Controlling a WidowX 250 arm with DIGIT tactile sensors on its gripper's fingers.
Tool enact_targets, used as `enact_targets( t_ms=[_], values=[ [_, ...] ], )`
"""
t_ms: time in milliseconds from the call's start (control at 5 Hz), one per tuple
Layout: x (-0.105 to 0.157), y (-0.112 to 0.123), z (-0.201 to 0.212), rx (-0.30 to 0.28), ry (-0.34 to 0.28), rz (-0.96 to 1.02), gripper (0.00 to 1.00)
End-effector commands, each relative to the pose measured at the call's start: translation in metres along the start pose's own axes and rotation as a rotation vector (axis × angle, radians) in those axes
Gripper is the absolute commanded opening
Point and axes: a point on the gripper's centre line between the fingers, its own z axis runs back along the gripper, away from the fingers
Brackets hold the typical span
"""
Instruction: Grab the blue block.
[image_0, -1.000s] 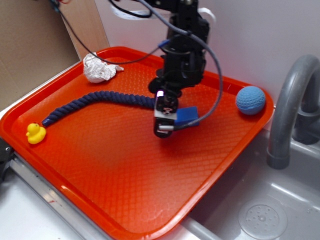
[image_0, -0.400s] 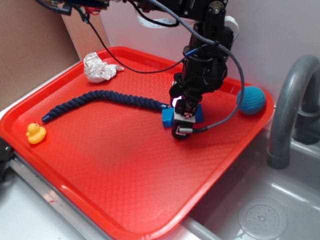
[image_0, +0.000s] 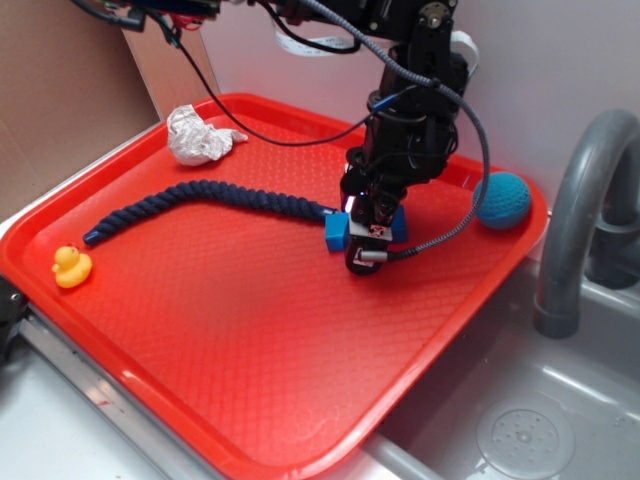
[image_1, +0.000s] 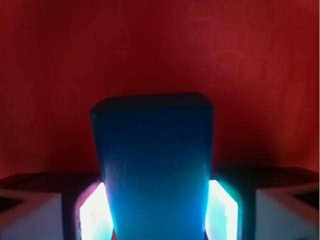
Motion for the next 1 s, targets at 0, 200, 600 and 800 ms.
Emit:
enact_targets(
  t_ms=[0, 200, 600, 800],
  values=[
    [-0.068, -0.013, 0.076, 0.042, -0.183, 0.228, 0.0],
    [-0.122, -0.017, 0.107, 0.043, -0.272, 0.442, 0.0],
    [-0.235, -0.026, 0.162, -0.082, -0.415, 0.796, 0.0],
    [-0.251, -0.02, 0.163, -0.078, -0.475, 0.855, 0.0]
  ],
)
